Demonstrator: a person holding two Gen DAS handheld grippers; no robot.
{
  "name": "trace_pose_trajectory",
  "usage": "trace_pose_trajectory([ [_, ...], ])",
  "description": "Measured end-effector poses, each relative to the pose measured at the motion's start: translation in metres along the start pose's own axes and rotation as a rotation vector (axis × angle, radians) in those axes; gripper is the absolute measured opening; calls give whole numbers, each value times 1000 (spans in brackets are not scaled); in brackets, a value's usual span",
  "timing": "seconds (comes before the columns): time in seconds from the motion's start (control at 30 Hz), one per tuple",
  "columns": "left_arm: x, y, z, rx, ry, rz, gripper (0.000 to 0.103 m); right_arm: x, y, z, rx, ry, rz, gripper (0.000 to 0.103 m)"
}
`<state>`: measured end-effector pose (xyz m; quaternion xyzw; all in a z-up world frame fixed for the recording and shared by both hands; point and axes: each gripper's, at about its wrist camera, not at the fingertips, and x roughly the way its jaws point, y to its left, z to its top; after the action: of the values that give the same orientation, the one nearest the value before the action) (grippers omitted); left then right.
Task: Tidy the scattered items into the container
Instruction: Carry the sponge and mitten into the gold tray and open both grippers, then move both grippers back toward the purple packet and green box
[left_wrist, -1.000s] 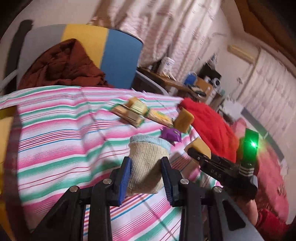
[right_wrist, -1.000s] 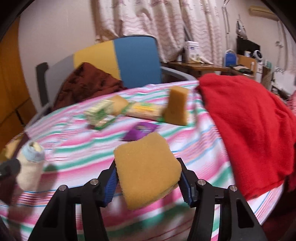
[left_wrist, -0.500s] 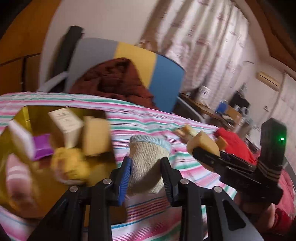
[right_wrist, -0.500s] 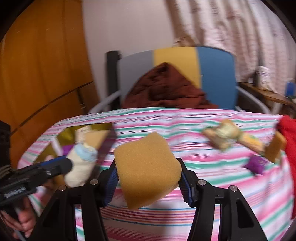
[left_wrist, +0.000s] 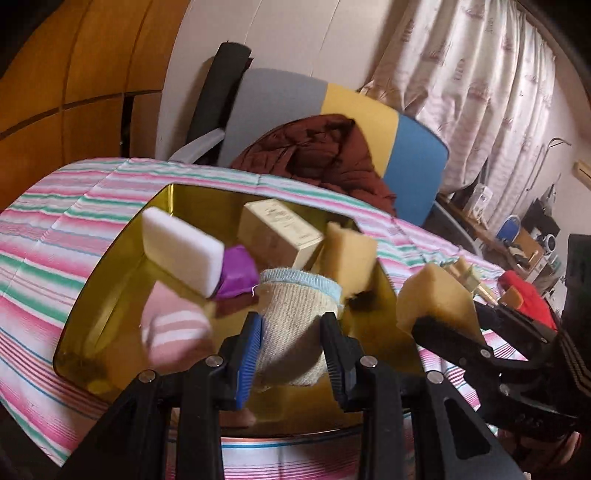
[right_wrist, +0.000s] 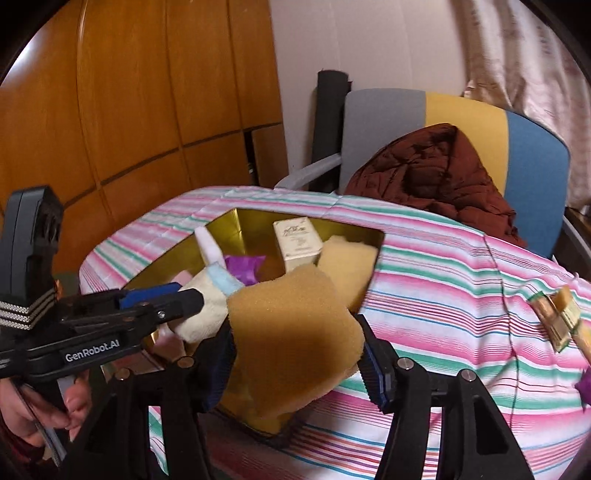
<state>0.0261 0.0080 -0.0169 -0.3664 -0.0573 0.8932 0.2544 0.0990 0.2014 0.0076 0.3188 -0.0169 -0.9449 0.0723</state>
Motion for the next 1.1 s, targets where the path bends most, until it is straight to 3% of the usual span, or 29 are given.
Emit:
trace_pose_trajectory([
  [0.1,3,6,-5,-27,11,18,34,12,5,-3,-10,32,11,67],
  [0.13,4,9,-7,-41,16,21,34,15,6,-5,-9,42,8,74],
  [0.17,4,11,-8,-58,23,22,34,14,5,-6,-5,48,2,87],
  [0.23,4,16,-9,-93,36,30,35,10,2,-8,15,30,-18,94],
  [0.53,-19,16,0,-136,-56,88,34,-5,-20,-11,144,-7,4,96],
  [0.7,-24,5,6,-152,-70,51,34,-13,-33,-15,176,-25,-8,96],
  [1.1,-3,-76,10,1,8,-56,34,-50,-99,-30,271,-110,-206,90],
])
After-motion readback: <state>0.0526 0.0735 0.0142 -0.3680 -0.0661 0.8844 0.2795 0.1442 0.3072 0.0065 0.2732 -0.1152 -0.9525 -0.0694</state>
